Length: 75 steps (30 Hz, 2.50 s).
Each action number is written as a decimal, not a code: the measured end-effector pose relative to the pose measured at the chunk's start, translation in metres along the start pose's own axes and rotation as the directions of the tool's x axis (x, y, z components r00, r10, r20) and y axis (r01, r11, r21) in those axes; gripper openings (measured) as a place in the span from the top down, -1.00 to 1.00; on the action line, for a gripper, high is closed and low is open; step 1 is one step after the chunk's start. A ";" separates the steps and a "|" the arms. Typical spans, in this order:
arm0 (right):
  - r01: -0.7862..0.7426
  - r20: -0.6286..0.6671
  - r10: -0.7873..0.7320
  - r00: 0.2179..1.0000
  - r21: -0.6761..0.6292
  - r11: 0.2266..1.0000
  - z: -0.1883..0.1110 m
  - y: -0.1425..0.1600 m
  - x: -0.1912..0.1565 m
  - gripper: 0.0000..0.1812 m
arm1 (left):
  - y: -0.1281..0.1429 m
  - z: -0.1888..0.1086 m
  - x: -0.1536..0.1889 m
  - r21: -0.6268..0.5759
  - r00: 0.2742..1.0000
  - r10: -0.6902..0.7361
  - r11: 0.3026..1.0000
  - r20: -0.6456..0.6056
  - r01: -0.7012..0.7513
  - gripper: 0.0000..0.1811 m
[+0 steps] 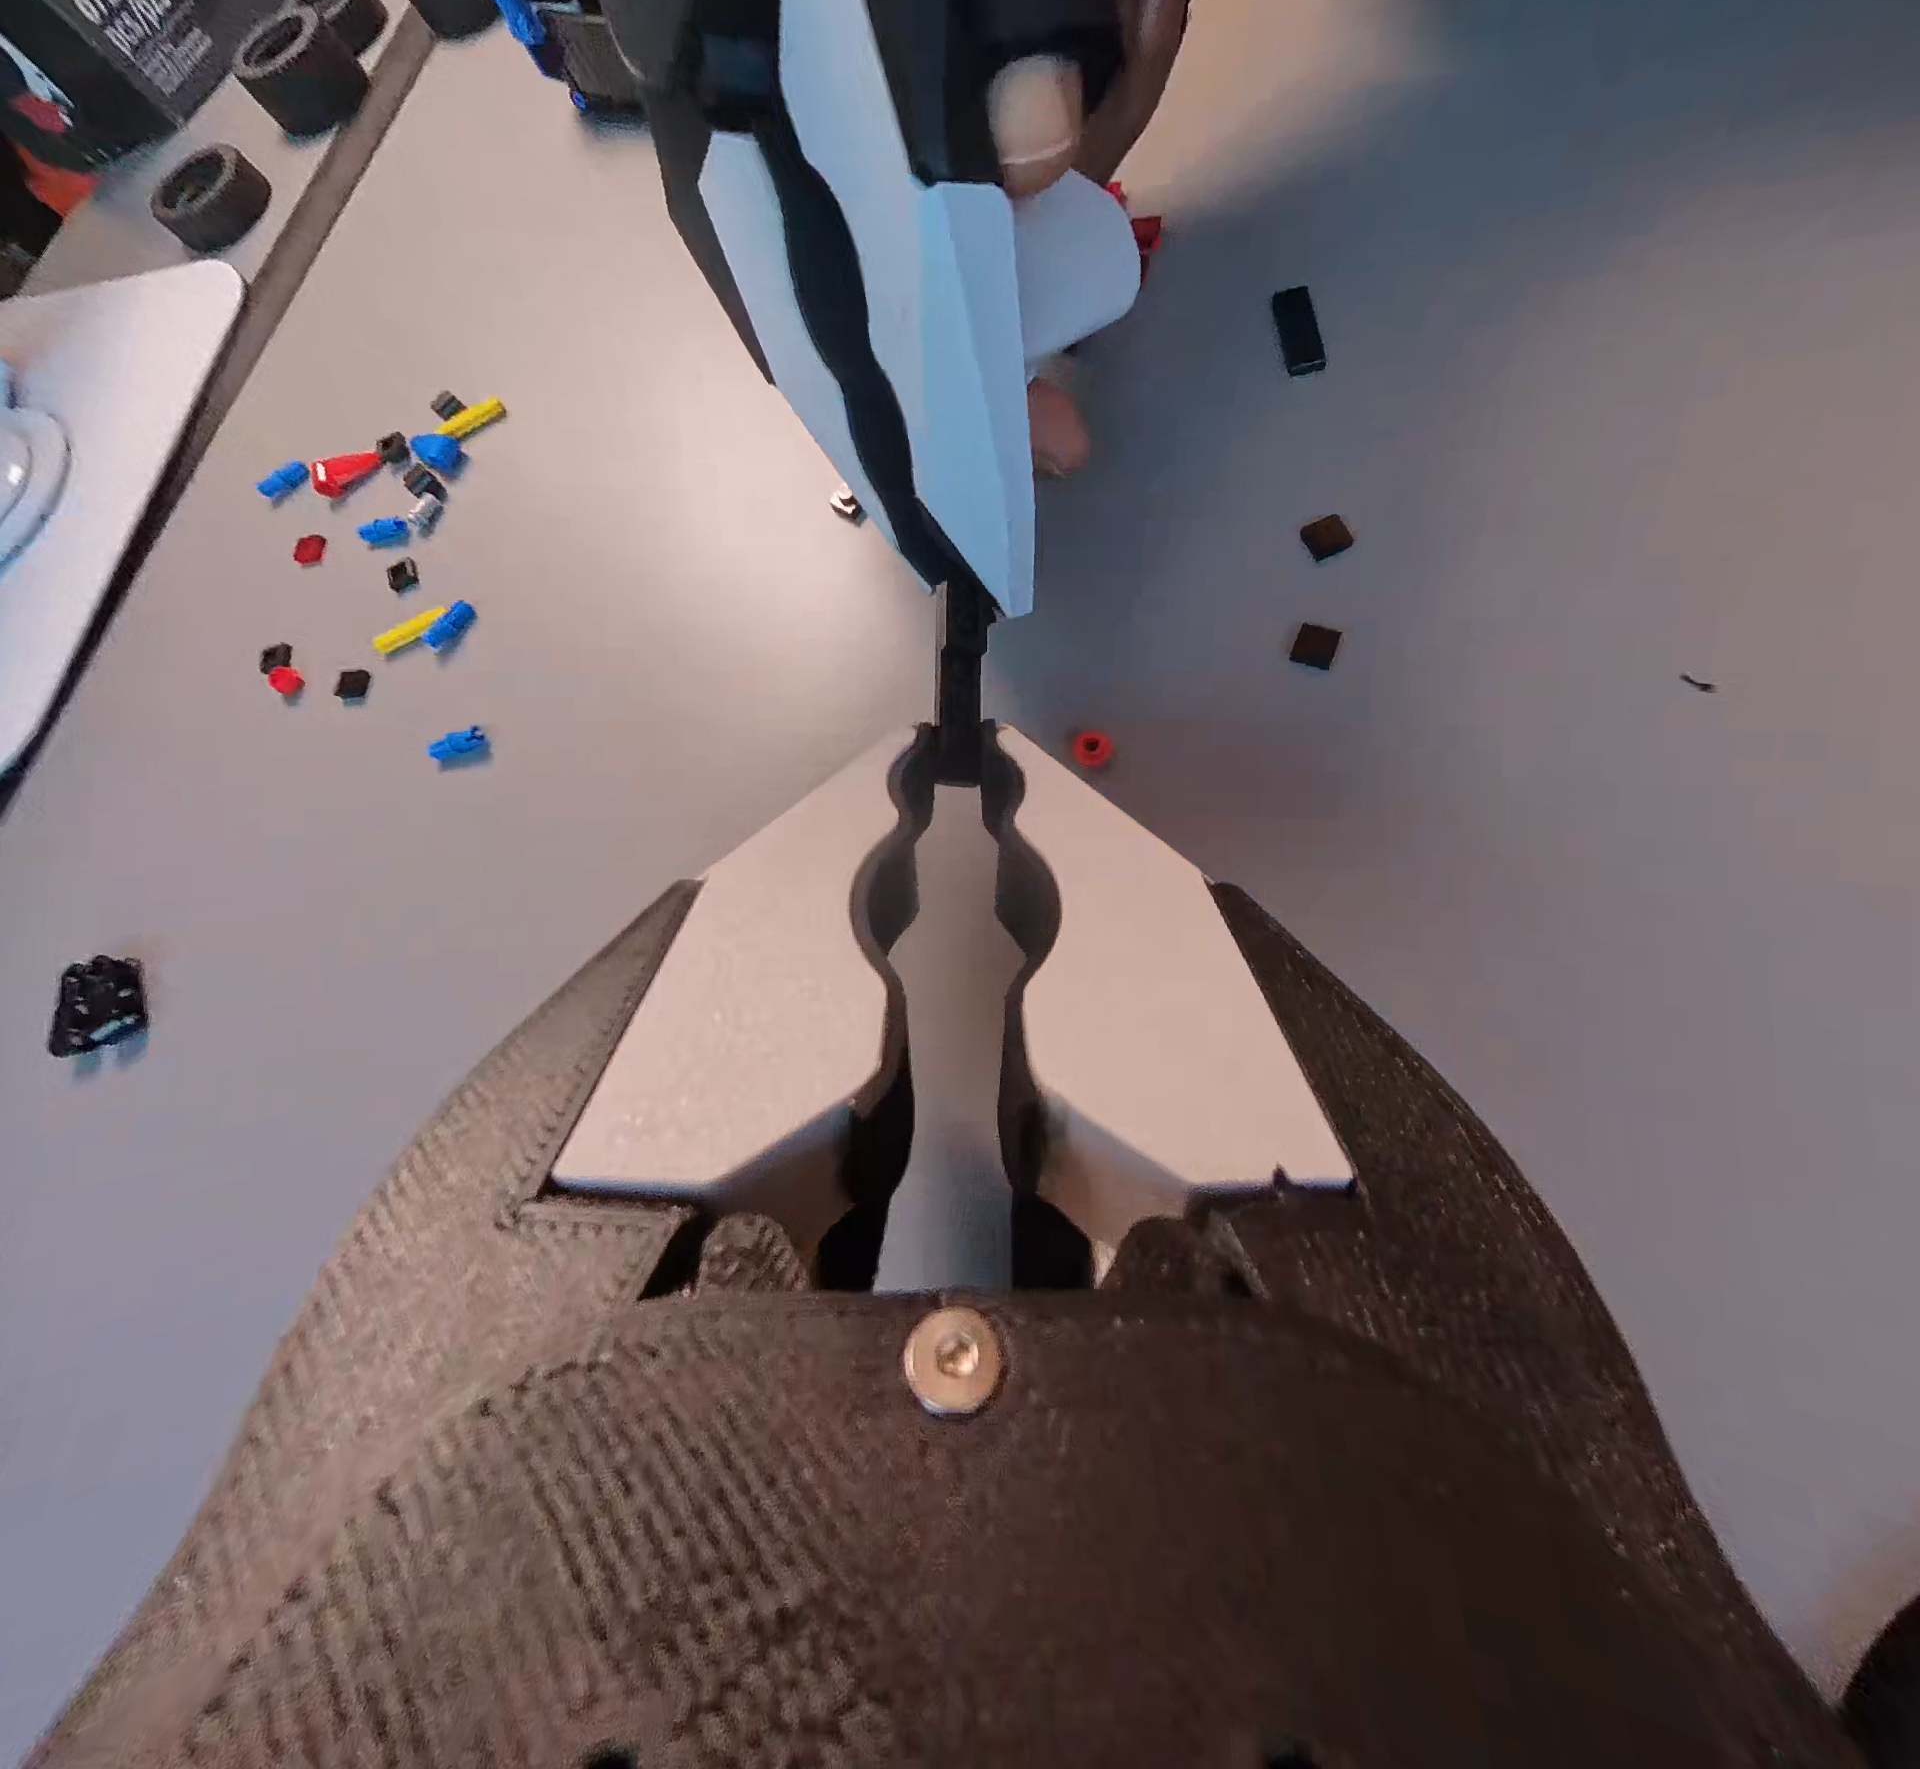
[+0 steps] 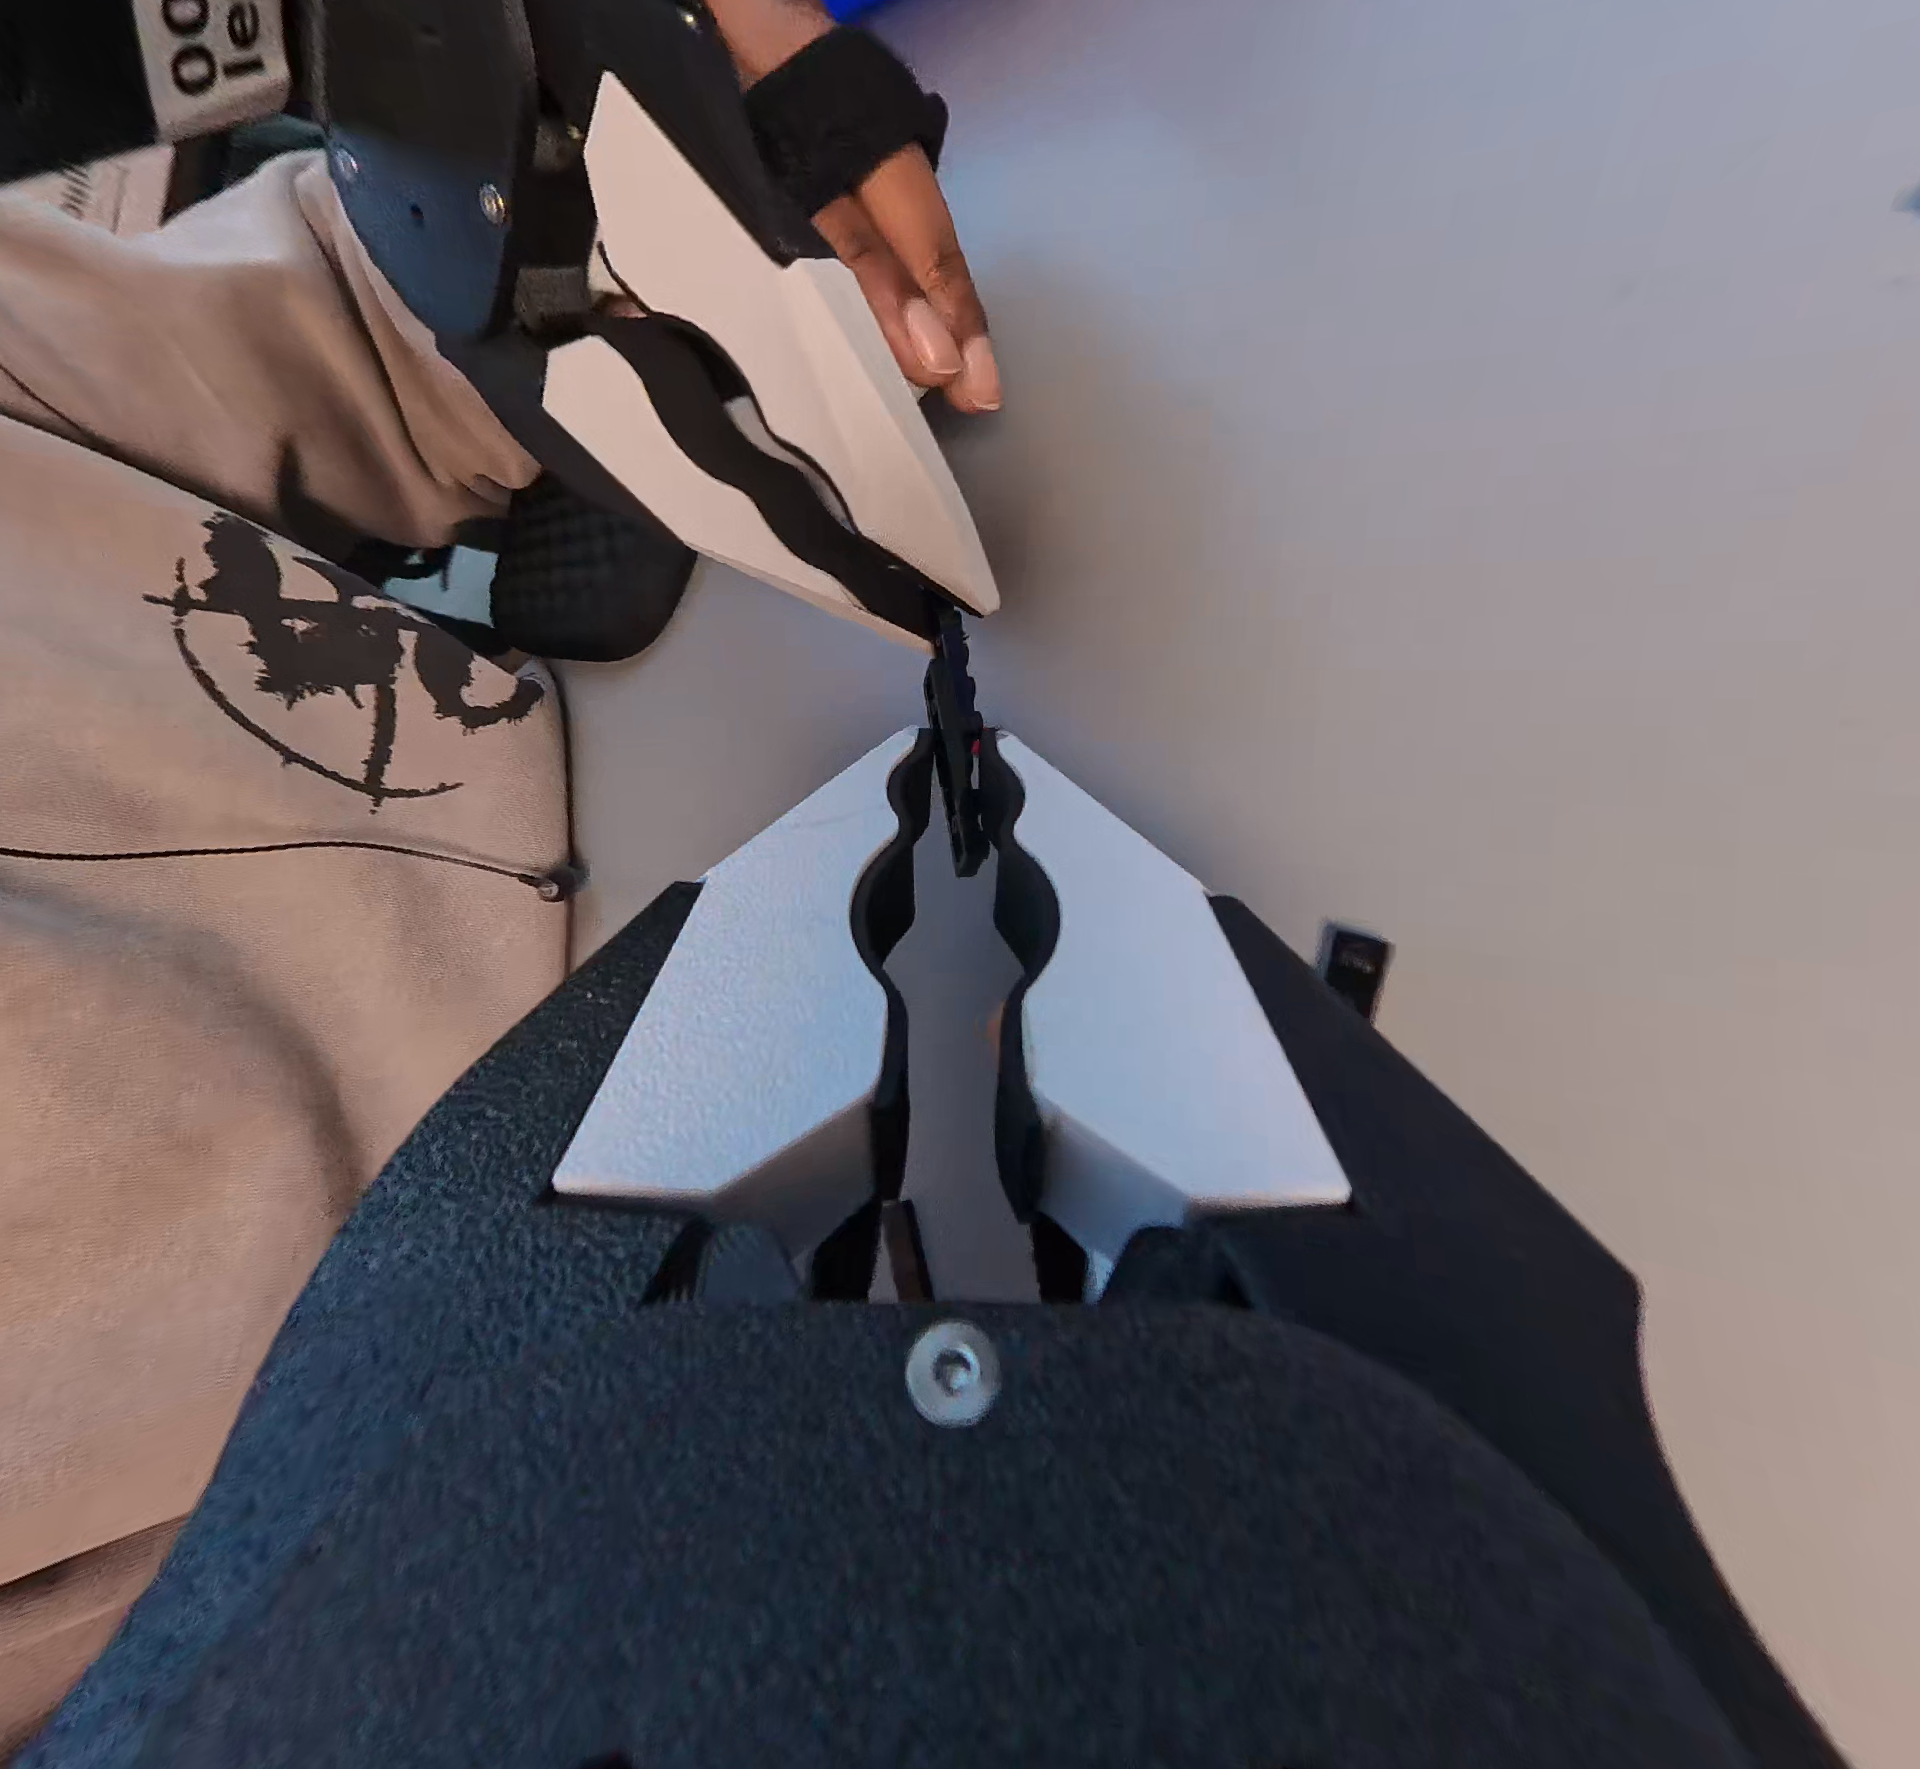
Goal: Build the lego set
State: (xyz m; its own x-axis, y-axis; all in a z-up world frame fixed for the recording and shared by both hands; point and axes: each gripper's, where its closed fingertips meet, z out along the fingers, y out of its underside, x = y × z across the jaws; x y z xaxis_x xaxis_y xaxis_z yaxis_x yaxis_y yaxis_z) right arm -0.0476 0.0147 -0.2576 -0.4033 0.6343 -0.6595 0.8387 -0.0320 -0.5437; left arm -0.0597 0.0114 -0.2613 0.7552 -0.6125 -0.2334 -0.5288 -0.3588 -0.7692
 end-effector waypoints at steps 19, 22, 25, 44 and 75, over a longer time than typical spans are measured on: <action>0.446 -0.269 -0.544 0.794 -0.350 0.824 0.012 0.019 0.018 0.94 | 0.022 0.004 0.014 -0.116 0.962 -0.223 0.972 -0.159 0.206 0.93; 0.461 -0.289 -0.568 0.771 -0.364 0.809 0.010 0.018 0.021 0.88 | 0.021 0.003 0.017 -0.121 0.958 -0.231 0.970 -0.170 0.212 0.94; 0.524 -0.336 -0.622 0.707 -0.341 0.781 0.003 0.011 0.013 0.83 | 0.023 0.003 0.017 -0.134 0.961 -0.226 0.969 -0.161 0.205 0.93; 0.453 -0.413 -0.566 0.714 -0.344 0.822 0.034 0.017 0.003 0.94 | 0.020 -0.006 0.018 -0.110 0.970 -0.207 0.975 -0.125 0.194 0.85; -0.355 0.453 0.043 0.890 0.630 0.691 -0.021 -0.065 -0.074 0.96 | -0.073 -0.070 -0.007 0.415 0.972 0.029 0.901 0.235 -0.127 0.95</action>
State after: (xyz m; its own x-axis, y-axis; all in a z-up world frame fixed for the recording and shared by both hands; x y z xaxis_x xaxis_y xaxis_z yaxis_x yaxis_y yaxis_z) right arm -0.0643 -0.0138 -0.1620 -0.4885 0.2131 -0.8461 0.4920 -0.7336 -0.4688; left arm -0.0532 -0.0078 -0.1619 0.8094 -0.4400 -0.3889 -0.4116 0.0471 -0.9101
